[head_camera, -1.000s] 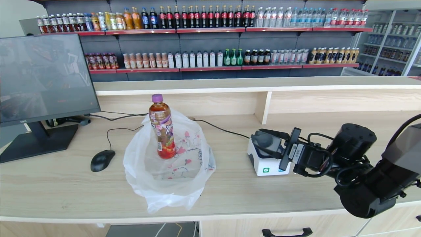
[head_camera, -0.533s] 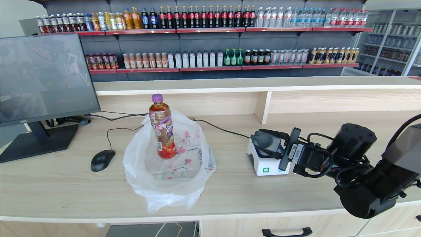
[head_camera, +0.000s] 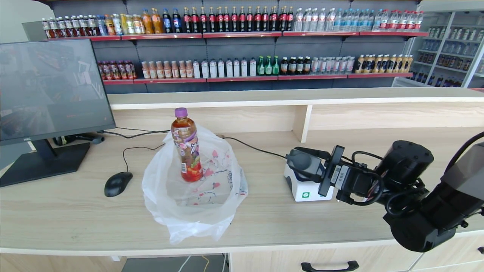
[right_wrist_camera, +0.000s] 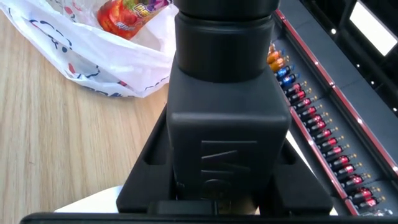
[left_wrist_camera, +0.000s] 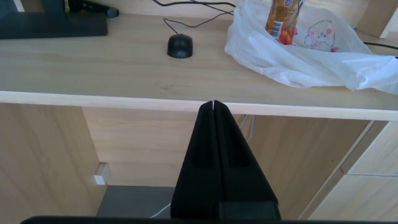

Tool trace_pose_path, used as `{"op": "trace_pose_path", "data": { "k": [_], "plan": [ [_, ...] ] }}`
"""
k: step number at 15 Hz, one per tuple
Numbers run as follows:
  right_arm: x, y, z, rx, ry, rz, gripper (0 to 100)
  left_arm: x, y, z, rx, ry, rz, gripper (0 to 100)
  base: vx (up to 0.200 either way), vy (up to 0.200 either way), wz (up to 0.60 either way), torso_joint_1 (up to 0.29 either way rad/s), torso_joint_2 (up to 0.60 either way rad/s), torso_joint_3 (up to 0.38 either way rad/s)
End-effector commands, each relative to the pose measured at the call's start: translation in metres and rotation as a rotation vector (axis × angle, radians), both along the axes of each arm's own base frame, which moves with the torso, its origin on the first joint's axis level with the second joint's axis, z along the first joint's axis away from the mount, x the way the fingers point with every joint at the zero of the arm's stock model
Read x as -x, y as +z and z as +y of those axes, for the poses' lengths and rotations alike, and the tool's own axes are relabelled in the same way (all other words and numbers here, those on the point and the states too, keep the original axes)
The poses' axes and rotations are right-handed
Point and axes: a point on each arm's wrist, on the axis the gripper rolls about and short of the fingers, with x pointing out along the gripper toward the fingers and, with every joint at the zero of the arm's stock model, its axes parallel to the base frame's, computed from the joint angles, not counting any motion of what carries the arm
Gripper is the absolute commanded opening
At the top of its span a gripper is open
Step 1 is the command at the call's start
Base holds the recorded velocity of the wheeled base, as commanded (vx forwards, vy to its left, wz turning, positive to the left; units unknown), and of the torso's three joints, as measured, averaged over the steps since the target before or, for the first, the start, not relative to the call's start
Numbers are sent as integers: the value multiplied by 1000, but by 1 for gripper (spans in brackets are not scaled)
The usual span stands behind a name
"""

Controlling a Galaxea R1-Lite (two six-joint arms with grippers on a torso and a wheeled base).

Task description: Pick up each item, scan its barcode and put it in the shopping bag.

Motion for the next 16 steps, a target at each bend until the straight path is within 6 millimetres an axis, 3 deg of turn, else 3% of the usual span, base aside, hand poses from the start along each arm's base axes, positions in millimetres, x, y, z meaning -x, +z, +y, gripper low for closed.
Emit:
{"op": "trace_pose_path", "data": {
  "k": [1, 5, 8, 12, 16],
  "plan": [
    [1, 3, 0, -3, 2, -10, 0, 0, 0, 0, 0, 0, 0, 0, 0, 0, 0, 0, 0, 0],
    [8, 9, -1, -12, -1, -8, 0, 0, 0, 0, 0, 0, -2, 0, 0, 0, 0, 0, 0, 0],
    [30, 22, -4, -67, -54, 41, 0, 0, 0, 0, 0, 0, -2, 0, 0, 0, 0, 0, 0, 0],
    [72, 45, 9, -252, -143, 177, 0, 0, 0, 0, 0, 0, 0, 0, 0, 0, 0, 0, 0, 0],
    [84, 75, 13, -618, -223, 358, 0, 0, 0, 0, 0, 0, 0, 0, 0, 0, 0, 0, 0, 0]
  ]
}}
